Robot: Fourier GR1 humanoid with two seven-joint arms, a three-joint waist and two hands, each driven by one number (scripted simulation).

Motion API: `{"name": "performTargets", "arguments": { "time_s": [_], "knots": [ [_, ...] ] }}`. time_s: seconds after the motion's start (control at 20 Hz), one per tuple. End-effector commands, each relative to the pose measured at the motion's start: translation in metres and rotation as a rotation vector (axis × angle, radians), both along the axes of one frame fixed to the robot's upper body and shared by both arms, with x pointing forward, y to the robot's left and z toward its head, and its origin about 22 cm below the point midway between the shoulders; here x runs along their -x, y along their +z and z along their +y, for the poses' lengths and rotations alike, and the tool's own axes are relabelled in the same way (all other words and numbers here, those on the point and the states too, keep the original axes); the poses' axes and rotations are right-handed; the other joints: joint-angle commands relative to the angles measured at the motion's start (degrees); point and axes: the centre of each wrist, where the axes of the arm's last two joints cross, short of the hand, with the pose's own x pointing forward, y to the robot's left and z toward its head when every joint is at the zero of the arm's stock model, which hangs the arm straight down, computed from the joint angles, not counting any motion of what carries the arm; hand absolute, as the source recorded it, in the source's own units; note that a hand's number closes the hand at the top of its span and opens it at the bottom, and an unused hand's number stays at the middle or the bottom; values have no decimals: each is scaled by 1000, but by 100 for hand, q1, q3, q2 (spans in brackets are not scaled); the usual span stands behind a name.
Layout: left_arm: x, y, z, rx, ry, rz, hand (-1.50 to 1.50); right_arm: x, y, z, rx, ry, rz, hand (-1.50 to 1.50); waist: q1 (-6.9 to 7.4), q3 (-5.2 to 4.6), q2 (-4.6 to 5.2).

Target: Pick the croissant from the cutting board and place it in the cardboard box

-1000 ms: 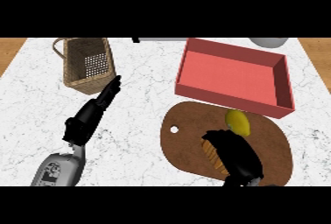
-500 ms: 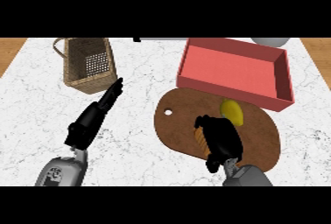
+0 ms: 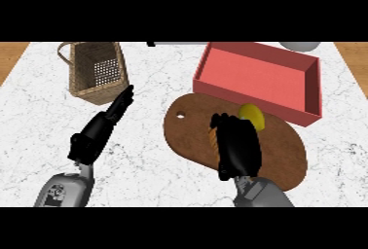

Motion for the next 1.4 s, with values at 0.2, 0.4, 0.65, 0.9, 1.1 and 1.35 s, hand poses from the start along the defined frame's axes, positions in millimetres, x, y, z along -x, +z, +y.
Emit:
{"name": "performTargets", "arguments": {
  "time_s": [0.2, 0.4, 0.65, 0.9, 1.1, 1.35],
  "knots": [
    [3, -4, -2, 19, -12, 6, 0, 44, 90, 14, -67, 37, -161, 150, 1, 3, -3],
    [5, -17, 4, 12, -11, 6, 0, 62, 125, 15, -193, 62, -266, 150, 23, 3, 1],
    [-3, 11, -7, -12, 5, 0, 0, 81, 159, 14, -257, -19, -348, 150, 30, 4, -3],
    [6, -15, -21, 9, -3, -3, 0, 60, 170, -1, -265, -114, -369, 150, 11, 3, 7],
    [7, -8, -12, 5, -11, 0, 0, 27, 191, -13, -273, -153, -374, 150, 35, 4, 13],
    [2, -8, 1, 9, -10, -5, 0, -4, 199, -27, -296, -175, -382, 150, 33, 4, 19]
  ]
}}
